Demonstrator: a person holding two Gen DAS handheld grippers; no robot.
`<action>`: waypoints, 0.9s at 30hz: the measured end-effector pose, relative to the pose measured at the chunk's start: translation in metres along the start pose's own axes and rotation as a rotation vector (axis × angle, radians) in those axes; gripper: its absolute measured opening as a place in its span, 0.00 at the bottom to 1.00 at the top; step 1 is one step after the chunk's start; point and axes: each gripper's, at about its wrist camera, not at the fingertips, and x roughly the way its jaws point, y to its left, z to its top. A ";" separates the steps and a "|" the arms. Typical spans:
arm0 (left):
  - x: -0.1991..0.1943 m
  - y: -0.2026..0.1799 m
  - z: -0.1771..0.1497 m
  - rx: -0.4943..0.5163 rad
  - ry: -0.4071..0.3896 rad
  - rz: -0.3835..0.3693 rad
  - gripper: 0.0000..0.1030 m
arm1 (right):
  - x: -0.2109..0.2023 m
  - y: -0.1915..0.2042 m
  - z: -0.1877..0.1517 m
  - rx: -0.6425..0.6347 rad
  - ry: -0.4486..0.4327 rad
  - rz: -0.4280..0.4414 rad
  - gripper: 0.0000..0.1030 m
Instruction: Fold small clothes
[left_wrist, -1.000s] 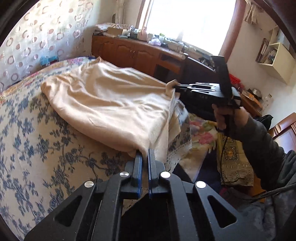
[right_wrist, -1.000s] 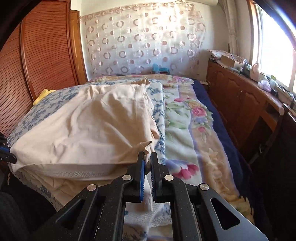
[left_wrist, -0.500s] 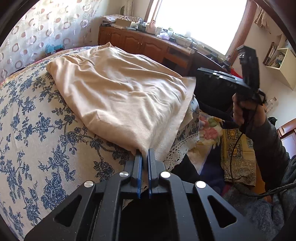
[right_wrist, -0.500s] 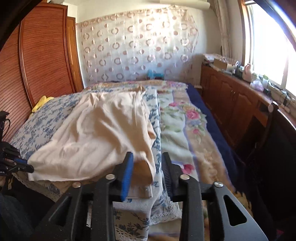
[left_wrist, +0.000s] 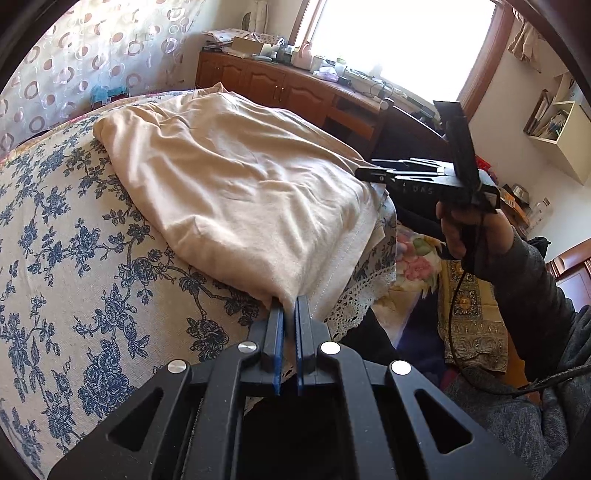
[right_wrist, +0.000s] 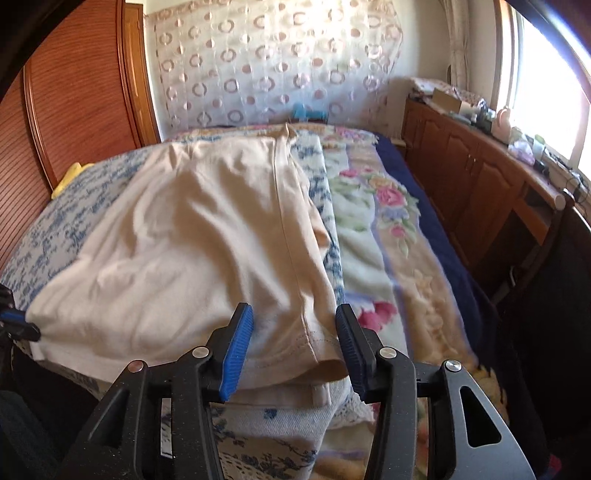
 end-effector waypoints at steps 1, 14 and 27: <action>0.001 0.000 0.000 0.000 0.002 -0.001 0.06 | 0.001 -0.002 -0.002 0.007 0.015 0.002 0.47; 0.002 0.001 0.000 -0.005 -0.001 -0.002 0.06 | -0.005 -0.007 -0.007 0.042 0.048 0.023 0.47; 0.003 0.002 0.000 -0.009 -0.006 -0.001 0.06 | -0.001 -0.005 -0.012 0.064 0.028 0.058 0.21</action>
